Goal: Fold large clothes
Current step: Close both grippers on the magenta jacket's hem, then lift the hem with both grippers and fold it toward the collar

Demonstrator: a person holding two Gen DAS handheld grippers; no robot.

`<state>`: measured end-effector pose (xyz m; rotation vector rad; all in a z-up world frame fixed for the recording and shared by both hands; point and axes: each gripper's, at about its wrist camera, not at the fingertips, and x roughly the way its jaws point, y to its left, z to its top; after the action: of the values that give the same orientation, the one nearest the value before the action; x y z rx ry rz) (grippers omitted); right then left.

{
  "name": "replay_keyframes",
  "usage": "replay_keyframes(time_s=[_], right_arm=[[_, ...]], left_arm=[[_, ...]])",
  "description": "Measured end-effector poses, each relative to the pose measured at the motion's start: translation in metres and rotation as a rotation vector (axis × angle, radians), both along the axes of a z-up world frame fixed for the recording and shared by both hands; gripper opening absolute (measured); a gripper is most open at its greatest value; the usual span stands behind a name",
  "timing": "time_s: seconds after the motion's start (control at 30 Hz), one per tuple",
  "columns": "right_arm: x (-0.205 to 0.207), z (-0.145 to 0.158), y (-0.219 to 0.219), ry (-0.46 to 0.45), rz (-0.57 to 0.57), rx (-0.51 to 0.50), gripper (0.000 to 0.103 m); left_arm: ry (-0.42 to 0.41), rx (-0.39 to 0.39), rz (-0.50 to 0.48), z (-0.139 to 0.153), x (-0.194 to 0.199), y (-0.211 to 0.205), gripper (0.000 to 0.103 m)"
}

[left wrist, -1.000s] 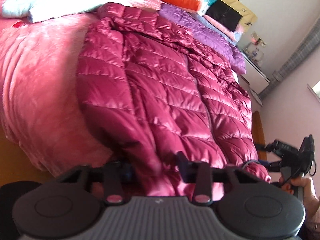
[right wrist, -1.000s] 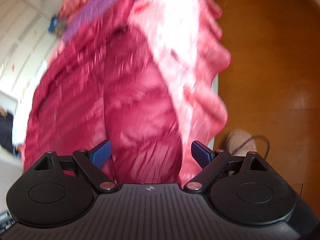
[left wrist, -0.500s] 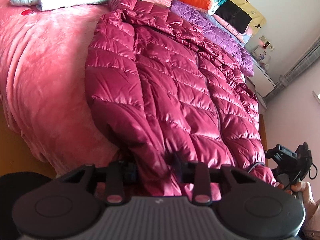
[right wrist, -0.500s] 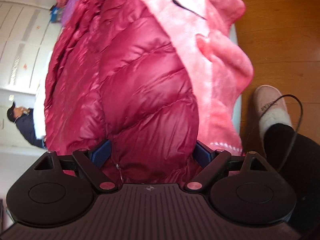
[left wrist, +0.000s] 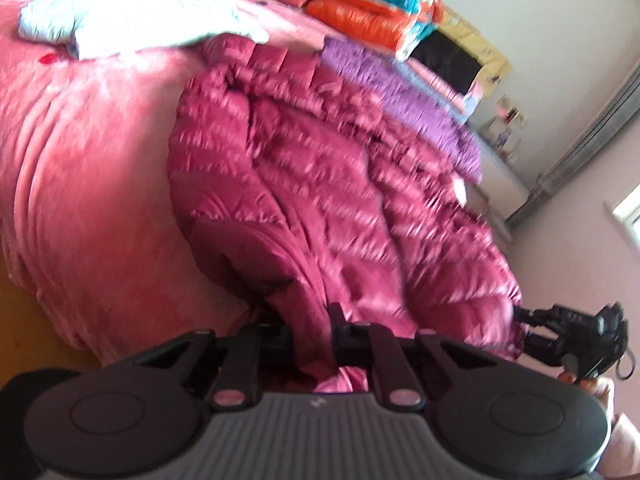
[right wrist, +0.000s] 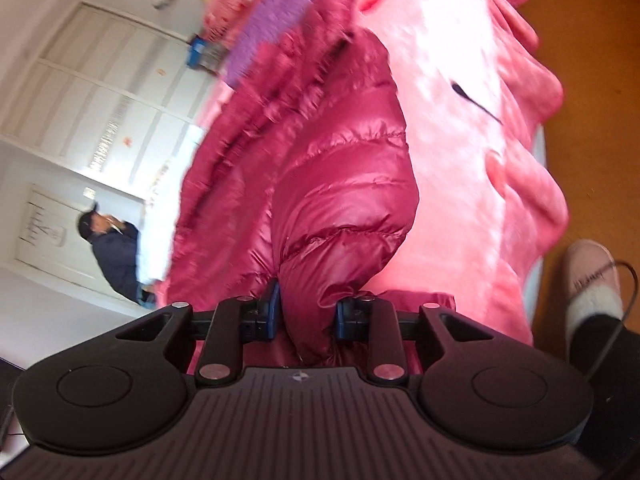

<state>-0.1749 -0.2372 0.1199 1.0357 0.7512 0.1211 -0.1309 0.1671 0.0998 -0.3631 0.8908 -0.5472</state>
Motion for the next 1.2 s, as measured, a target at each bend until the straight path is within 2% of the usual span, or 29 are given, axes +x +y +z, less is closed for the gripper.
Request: replay_keyframes(time_s=[0.2,0.33,0.47,0.63,0.77,1.07,1.2], right_arm=[[0.001,0.029,-0.028,-0.128,-0.065,0.102,0.03],[0.016,0.048,-0.034,-0.197,-0.073,0.165,0.03],[0.041,0.065,-0.035,-0.242,-0.07,0.183,0.03],[0.077,0.077,-0.039,-0.287,-0.091,0.219,0.03],[0.111,0.075,-0.05,-0.284,-0.134,0.218,0.03],[0.183,0.049,-0.08,-0.218,-0.267,0.167,0.03],[0.205,0.031,-0.092,-0.189,-0.322,0.141,0.03]], left_arm=[[-0.014,-0.161,0.048,0.027,0.016,0.01,0.01],[0.006,-0.273,0.085,0.036,0.035,0.011,0.01],[0.029,-0.371,0.143,0.041,0.062,0.013,0.01],[0.024,-0.435,0.239,0.049,0.102,0.019,0.01],[0.05,-0.483,0.354,0.039,0.139,0.027,0.01],[0.045,-0.456,0.48,0.019,0.223,0.014,0.009],[0.046,-0.375,0.524,0.007,0.256,0.006,0.011]])
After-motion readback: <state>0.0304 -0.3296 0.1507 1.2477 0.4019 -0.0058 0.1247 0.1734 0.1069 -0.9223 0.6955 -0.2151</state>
